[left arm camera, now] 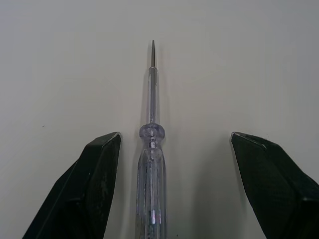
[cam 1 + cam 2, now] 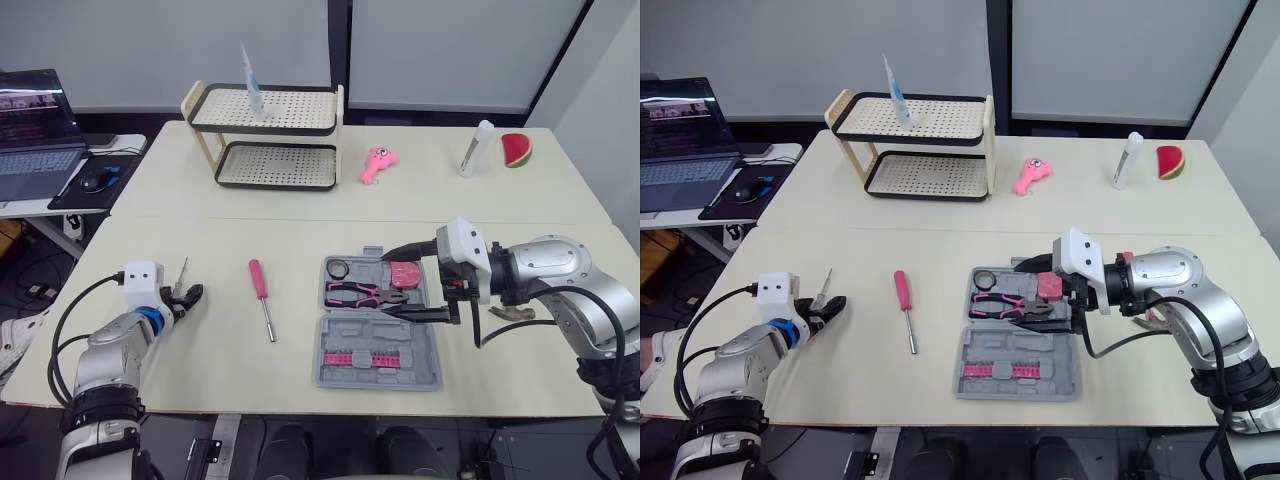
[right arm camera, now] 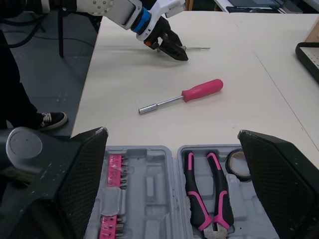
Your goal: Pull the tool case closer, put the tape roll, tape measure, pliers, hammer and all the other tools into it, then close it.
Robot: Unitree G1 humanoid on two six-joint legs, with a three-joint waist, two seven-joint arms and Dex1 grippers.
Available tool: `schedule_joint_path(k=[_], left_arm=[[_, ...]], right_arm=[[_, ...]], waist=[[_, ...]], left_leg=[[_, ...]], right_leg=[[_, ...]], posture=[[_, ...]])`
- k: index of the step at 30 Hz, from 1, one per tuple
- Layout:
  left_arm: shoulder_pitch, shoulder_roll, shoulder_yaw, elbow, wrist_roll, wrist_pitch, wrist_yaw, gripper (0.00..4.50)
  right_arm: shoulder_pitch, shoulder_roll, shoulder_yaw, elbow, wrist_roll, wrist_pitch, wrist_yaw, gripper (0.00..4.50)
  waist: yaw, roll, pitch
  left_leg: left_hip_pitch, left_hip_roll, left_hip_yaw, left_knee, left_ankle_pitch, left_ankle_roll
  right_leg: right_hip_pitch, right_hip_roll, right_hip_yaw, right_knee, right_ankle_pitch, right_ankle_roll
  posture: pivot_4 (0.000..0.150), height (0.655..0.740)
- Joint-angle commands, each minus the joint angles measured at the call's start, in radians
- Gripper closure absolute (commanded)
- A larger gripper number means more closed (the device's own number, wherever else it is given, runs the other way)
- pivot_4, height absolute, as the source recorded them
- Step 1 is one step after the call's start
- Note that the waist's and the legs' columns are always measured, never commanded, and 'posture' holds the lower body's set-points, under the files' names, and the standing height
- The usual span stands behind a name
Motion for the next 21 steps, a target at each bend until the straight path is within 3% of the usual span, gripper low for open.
schedule_joint_path(k=[1,11,15,21], left_arm=[[0.001,0.003,-0.012,0.043,0.015,0.007,0.000,1.42],[0.010,0.007,0.015,0.065,0.002,-0.007,-0.017,4.28],[0.044,0.026,0.045,-0.025,-0.039,-0.034,-0.079,4.29],[0.198,0.129,-0.072,-0.462,-0.084,-0.047,-0.358,4.29]], right_arm=[[-0.025,-0.005,-0.016,-0.041,0.015,0.015,-0.010,0.00],[-0.012,-0.028,-0.040,-0.071,0.025,0.049,-0.024,0.00],[0.009,-0.041,-0.064,-0.089,0.031,0.061,-0.039,0.00],[0.123,-0.092,-0.141,-0.127,0.013,0.006,-0.054,0.00]], waist=[[0.000,0.000,0.000],[0.001,0.000,0.000],[-0.001,0.000,0.000],[0.003,-0.002,0.001]], left_leg=[[0.000,0.000,0.000,0.000,0.000,0.000],[0.000,-0.001,0.000,0.000,0.000,0.000],[0.000,-0.001,0.000,0.000,0.000,0.000],[-0.004,0.001,-0.001,-0.001,0.001,-0.002]], right_leg=[[0.000,0.000,0.000,0.000,0.000,0.000],[0.000,-0.001,0.000,0.001,0.000,0.000],[0.000,-0.001,0.000,0.001,0.000,0.000],[-0.005,-0.001,0.001,0.001,0.000,0.000]], posture=[[0.150,0.7290],[0.150,0.7290],[0.150,0.7290],[0.150,0.7290]])
